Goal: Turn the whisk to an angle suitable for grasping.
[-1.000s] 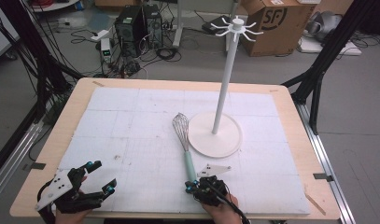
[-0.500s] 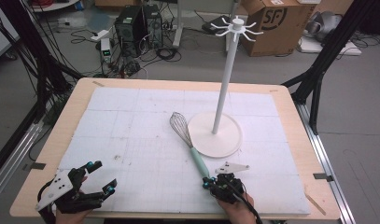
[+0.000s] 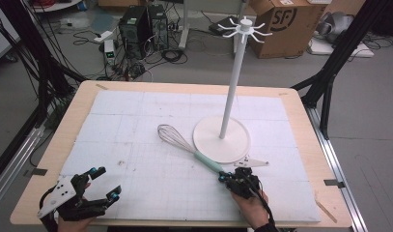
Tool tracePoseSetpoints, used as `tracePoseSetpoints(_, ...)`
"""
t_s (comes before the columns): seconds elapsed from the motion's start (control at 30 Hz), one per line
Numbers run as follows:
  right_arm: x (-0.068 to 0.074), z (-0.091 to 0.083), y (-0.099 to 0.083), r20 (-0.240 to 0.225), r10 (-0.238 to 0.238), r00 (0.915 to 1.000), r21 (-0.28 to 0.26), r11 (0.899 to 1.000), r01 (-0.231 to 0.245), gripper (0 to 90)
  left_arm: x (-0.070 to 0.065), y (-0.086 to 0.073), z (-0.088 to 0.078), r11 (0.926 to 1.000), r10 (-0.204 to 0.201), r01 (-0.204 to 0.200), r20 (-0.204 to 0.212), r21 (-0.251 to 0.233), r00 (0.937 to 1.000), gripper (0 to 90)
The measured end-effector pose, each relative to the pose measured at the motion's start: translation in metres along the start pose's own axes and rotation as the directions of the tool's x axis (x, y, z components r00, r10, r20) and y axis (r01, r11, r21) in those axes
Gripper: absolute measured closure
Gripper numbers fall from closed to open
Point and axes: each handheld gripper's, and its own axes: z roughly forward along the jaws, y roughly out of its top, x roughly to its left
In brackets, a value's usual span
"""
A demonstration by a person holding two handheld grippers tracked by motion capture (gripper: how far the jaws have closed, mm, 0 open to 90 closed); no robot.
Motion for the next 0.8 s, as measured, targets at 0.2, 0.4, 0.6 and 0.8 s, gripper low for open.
tracePoseSetpoints(0.2, -0.0071, 0.0023, 0.0044, 0.017, 0.022, 0.9996, -0.019, 1.0, -0.022, 89.5, 0.0, 0.0, -0.0002, 0.9999, -0.007, 0.007, 0.001, -0.008, 1.0, 18.1)
tracePoseSetpoints(0.4, -0.0085, 0.002, 0.0051, 0.029, 0.019, 0.9994, -0.027, 0.999, -0.018, 89.6, -0.0002, 0.0, 0.0002, 0.9999, -0.009, 0.009, 0.002, -0.009, 1.0, 18.0)
tracePoseSetpoints(0.6, -0.0084, 0.003, 0.0077, 0.026, 0.015, 0.9996, -0.037, 0.999, -0.014, 89.5, -0.0003, 0.0, 0.0002, 1.0, -0.007, 0.007, 0.0, -0.007, 1.0, 18.1)
tracePoseSetpoints(0.8, -0.0081, 0.0002, 0.0056, 0.026, 0.02, 0.9995, -0.053, 0.998, -0.019, 88.1, 0.0003, -0.0001, -0.0007, 0.9999, -0.011, 0.011, -0.002, -0.01, 0.9999, 18.1)
